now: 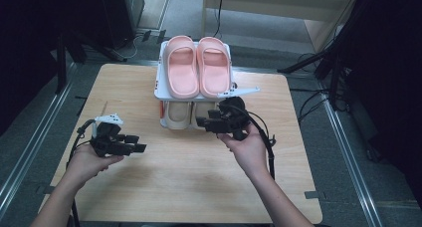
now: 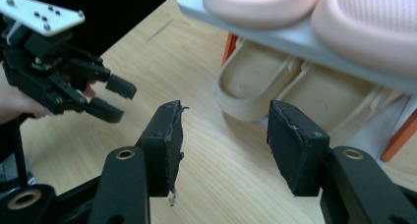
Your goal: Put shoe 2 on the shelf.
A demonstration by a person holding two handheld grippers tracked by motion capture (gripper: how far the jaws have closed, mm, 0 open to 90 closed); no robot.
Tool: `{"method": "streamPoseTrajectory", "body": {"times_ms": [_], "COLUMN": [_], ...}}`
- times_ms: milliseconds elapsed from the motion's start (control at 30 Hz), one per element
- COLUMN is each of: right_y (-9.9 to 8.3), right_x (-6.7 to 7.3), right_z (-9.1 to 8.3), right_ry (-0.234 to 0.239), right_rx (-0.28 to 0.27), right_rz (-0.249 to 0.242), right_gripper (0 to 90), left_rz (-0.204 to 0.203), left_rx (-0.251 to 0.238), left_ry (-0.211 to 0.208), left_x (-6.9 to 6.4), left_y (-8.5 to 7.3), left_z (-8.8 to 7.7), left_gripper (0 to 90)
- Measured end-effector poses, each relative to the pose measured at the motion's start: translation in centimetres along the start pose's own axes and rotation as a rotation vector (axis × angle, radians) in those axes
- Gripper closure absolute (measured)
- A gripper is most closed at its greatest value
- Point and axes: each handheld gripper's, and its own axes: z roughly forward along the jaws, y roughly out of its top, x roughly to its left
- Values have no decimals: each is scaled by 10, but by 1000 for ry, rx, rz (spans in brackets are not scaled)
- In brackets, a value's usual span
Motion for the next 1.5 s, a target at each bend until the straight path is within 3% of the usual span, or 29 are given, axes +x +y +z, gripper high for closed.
{"method": "streamPoseTrajectory", "body": {"times_ms": [67, 167, 367, 633, 767, 967, 1233, 1500], "right_y": [-7, -22, -41, -64, -71, -81, -91, -97], "right_x": [-2, -7, -20, -38, -50, -64, -73, -76], "right_z": [1, 3, 7, 3, 0, -3, -9, -14], "right_ry": [9, 2, 23, 44, 54, 33, -8, -25], "right_rx": [12, 5, 18, 18, 9, 6, -3, -3], "right_rz": [-7, -64, -29, -33, -2, 13, 66, 73], "right_gripper": [482, 482, 448, 401, 417, 445, 443, 435], "left_rz": [4, 2, 7, 23, 35, 80, 89, 84], "left_rx": [-1, -12, -9, -1, -4, 8, 15, 18], "left_ry": [1, -2, 4, -32, -61, -72, -84, -107], "left_x": [-1, -1, -2, -10, -15, -25, -28, -29], "left_y": [-1, -1, -1, 1, 5, 7, 11, 17], "left_z": [0, 0, 3, 11, 16, 20, 25, 31], "left_gripper": [445, 441, 436, 434, 430, 423, 417, 403]}}
